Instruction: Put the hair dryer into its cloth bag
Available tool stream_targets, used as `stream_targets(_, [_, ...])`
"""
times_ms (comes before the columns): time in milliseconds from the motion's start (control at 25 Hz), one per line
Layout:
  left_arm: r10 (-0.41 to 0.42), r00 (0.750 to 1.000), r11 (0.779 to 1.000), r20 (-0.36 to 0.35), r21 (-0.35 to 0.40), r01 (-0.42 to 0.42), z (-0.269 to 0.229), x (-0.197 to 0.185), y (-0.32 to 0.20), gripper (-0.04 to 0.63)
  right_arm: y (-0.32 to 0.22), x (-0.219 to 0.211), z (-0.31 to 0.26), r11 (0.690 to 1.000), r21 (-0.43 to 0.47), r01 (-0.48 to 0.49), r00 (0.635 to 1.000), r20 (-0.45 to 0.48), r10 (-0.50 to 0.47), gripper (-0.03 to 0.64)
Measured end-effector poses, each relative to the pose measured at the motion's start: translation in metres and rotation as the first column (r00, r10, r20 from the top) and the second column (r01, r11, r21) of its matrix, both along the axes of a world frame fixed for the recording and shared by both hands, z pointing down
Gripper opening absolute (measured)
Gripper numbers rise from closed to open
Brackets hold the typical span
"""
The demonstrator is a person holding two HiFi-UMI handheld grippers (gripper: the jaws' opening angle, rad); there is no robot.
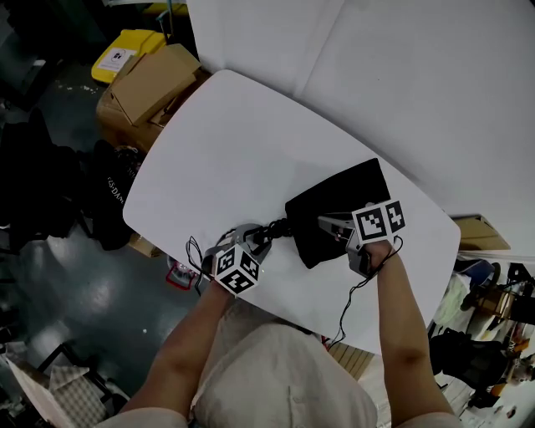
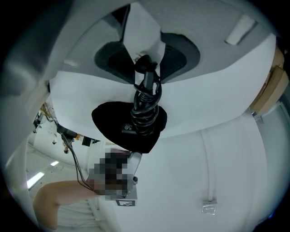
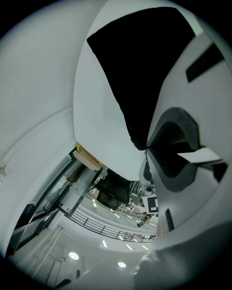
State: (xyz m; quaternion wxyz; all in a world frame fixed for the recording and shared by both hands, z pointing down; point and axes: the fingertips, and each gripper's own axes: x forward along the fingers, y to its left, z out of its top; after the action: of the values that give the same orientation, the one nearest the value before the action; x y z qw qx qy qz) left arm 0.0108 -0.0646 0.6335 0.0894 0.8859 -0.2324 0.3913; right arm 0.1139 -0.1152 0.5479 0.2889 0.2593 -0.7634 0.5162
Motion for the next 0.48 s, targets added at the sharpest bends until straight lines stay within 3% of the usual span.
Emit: stream_targets(480, [0.029,0.999,0.999,-0.032,0.022,-0.028,-0.035,0.011,-0.003,0.163,0.000,-0.001,-0.007,1.000,0.014,0.010,1.000,0.011,-0.010,0.021])
